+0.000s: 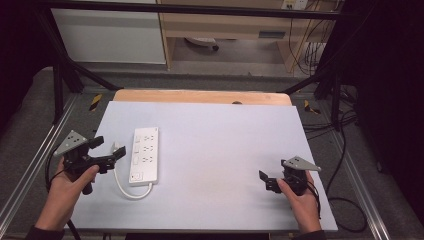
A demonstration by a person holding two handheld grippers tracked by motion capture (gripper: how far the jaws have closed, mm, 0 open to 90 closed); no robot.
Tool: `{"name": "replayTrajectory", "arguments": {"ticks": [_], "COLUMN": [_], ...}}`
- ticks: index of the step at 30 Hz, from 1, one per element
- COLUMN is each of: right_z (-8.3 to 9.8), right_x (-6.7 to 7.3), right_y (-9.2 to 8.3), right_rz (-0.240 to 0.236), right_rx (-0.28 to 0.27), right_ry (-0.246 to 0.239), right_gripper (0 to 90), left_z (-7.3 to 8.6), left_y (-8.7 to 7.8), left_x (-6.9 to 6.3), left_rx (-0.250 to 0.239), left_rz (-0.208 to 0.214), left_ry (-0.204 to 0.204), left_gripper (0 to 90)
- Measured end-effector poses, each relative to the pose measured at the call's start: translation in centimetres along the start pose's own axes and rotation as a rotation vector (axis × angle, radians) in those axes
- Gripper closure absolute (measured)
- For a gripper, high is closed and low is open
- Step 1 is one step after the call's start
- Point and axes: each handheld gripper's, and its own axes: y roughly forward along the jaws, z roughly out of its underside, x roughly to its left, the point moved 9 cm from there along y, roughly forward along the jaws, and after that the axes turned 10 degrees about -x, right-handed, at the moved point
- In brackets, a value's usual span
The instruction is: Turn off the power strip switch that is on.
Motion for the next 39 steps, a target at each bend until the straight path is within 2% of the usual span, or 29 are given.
{"name": "replayTrajectory", "arguments": {"ticks": [30, 34, 39], "right_z": [0.0, 0.0, 0.0], "right_x": [0.0, 0.0, 0.0], "right_y": [0.0, 0.0, 0.0], "right_rz": [-0.003, -0.003, -0.003], "right_rx": [0.001, 0.003, 0.002], "right_ry": [0.002, 0.002, 0.002], "right_gripper": [4.2, 4.2, 4.2], "left_z": [0.8, 0.7, 0.6], "left_y": [1.2, 1.3, 1.2], "left_x": [1.5, 1.6, 1.3], "left_rx": [0.042, 0.045, 0.041], "left_rz": [-0.041, -0.043, -0.027], "left_ry": [-0.002, 0.001, 0.001], "left_gripper": [9.7, 14.2, 28.6]}}
